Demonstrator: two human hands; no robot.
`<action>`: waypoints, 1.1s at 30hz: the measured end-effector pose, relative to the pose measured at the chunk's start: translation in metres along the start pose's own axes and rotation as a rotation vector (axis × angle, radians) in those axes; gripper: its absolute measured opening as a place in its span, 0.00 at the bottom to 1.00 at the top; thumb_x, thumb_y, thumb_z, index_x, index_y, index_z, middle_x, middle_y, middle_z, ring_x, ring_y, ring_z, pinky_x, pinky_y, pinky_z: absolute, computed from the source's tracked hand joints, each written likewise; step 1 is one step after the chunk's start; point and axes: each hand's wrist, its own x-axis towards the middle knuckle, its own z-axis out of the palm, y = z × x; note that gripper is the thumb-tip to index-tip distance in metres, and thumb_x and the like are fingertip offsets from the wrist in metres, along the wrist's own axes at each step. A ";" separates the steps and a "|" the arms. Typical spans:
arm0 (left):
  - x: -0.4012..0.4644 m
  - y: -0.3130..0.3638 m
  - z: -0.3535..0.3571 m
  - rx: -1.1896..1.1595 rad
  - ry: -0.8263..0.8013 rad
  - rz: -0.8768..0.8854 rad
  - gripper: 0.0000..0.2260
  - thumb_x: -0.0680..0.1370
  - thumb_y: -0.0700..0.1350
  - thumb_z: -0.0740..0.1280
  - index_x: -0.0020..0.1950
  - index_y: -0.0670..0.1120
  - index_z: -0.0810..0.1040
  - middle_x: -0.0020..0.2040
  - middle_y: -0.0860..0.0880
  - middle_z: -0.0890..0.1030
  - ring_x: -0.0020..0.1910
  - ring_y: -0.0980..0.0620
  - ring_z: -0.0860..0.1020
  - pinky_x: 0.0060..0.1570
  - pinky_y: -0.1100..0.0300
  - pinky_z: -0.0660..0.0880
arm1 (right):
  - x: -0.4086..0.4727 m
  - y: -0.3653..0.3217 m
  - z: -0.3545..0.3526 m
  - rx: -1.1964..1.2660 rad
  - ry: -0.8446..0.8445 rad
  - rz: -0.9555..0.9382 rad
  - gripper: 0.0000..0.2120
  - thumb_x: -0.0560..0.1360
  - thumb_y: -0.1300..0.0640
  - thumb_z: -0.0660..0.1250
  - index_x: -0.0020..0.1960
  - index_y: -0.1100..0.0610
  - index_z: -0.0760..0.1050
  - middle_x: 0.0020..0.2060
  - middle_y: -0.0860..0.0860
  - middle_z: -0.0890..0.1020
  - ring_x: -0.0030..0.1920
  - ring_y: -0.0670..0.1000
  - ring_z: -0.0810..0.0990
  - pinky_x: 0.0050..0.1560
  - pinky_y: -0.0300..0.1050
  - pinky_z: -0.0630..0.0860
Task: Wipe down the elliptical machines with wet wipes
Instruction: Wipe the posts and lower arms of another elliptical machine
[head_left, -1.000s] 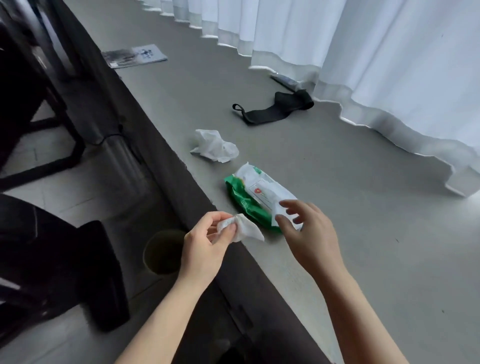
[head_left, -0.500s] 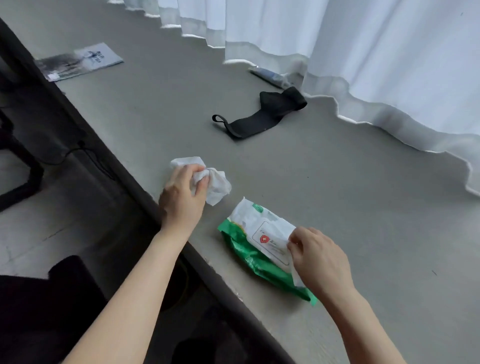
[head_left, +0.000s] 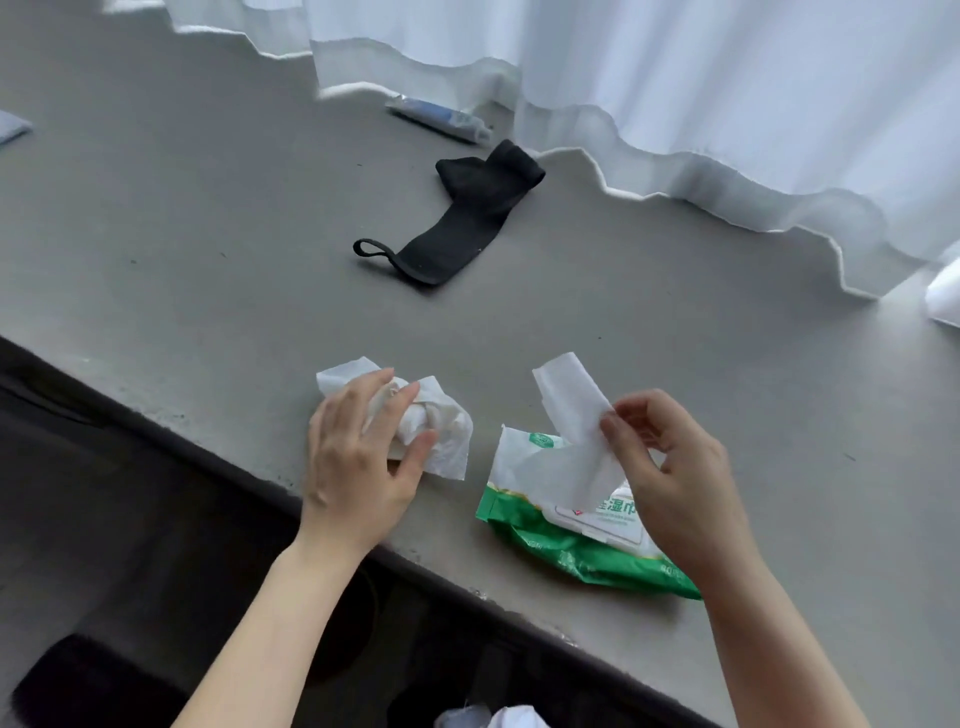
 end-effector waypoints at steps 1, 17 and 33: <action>0.002 0.010 -0.007 -0.090 0.030 0.006 0.18 0.79 0.55 0.63 0.62 0.45 0.79 0.62 0.45 0.78 0.61 0.46 0.76 0.60 0.49 0.72 | 0.000 -0.004 0.001 0.094 -0.005 0.012 0.09 0.79 0.61 0.66 0.42 0.50 0.76 0.36 0.42 0.81 0.40 0.41 0.77 0.42 0.36 0.71; -0.036 0.124 -0.096 -1.224 0.166 -0.882 0.12 0.74 0.50 0.72 0.49 0.43 0.84 0.49 0.37 0.84 0.49 0.42 0.82 0.53 0.48 0.79 | -0.032 -0.055 0.041 0.398 -0.441 -0.207 0.07 0.75 0.55 0.72 0.40 0.49 0.75 0.23 0.43 0.70 0.27 0.43 0.64 0.28 0.39 0.61; -0.291 0.157 -0.255 -0.213 1.541 -1.041 0.10 0.79 0.40 0.68 0.54 0.54 0.78 0.43 0.46 0.83 0.43 0.53 0.82 0.44 0.61 0.80 | -0.227 -0.144 0.155 0.459 -1.502 -0.711 0.09 0.77 0.59 0.69 0.38 0.53 0.74 0.34 0.46 0.79 0.34 0.43 0.74 0.37 0.41 0.71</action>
